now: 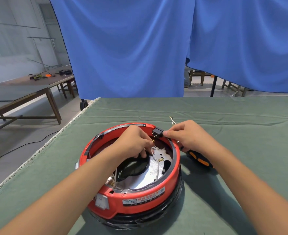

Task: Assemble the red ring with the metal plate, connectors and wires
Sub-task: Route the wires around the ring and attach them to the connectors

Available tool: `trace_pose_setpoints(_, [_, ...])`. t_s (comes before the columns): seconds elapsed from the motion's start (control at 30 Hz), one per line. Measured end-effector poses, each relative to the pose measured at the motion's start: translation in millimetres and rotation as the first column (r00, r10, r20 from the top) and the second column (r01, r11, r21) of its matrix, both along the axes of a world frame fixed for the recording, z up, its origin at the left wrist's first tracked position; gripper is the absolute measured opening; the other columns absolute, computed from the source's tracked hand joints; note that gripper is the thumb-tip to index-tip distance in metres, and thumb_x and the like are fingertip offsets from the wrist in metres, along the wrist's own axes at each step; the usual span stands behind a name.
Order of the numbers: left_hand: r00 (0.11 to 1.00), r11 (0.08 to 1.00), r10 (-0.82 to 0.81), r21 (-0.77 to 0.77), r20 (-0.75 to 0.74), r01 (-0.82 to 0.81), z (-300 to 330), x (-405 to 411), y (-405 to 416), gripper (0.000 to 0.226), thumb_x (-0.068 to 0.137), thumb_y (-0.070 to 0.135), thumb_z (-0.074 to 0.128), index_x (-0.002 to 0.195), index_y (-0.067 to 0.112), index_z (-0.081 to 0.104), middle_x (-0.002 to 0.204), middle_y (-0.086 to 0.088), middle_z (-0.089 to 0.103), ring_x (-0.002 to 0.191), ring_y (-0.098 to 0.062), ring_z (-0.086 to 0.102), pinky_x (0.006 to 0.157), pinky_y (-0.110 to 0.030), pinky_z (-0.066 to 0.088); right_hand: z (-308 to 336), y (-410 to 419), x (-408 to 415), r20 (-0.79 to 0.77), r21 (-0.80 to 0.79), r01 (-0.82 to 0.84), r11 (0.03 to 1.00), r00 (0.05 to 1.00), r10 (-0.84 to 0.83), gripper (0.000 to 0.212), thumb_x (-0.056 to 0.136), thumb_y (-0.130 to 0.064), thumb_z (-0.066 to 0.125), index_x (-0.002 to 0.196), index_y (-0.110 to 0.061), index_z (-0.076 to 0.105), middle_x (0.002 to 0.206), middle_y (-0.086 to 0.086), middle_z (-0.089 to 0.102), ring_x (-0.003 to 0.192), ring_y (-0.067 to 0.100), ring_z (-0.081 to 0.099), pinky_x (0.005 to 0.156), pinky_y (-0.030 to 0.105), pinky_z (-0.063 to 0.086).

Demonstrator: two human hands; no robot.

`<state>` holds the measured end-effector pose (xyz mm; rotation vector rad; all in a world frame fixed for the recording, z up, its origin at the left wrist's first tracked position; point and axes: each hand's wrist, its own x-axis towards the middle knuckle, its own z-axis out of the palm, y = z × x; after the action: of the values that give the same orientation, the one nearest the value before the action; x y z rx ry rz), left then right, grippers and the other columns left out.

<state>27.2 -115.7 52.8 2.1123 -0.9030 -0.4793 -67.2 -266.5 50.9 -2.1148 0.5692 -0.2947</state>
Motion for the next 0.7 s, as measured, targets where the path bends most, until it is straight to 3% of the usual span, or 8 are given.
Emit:
trace_pose_setpoints(0.23, [0.986,0.995,0.035,-0.092,-0.161,-0.050,2.4,2.1,2.9,0.017,0.088,0.004,0.062,0.073,0.006,0.069,0.059,-0.003,0.069,0.038,-0.006,0.051,0.035,-0.017,0.035,1.1,-0.4,-1.2,-0.003,-0.012,0.000,1.000,1.000,0.000,0.018,0.085,-0.036,0.068,0.071,-0.024,0.071,0.045,-0.011,0.057,0.038,0.000,0.054,0.050,0.023,0.046])
trace_pose_setpoints(0.5, [0.983,0.991,0.080,-0.094,-0.163,-0.096,0.3,3.3,0.2,0.019,0.088,0.004,0.061,0.071,0.004,0.069,0.061,-0.010,0.069,0.033,-0.006,0.043,0.034,-0.017,0.033,2.5,1.5,-2.6,0.000,-0.011,0.007,1.000,1.000,-0.007,0.017,0.085,-0.036,0.068,0.074,-0.023,0.073,0.048,-0.010,0.058,0.038,-0.001,0.054,0.051,0.024,0.046])
trace_pose_setpoints(0.7, [0.990,0.994,0.074,-0.076,-0.118,-0.083,-1.0,3.6,-1.9,0.021,0.088,0.005,0.061,0.069,0.007,0.069,0.056,-0.004,0.065,0.033,-0.005,0.042,0.035,-0.017,0.033,2.0,1.2,-3.1,-0.002,-0.001,0.012,1.000,1.000,-0.012,0.018,0.085,-0.036,0.068,0.074,-0.022,0.073,0.046,-0.011,0.057,0.040,0.000,0.055,0.049,0.022,0.044])
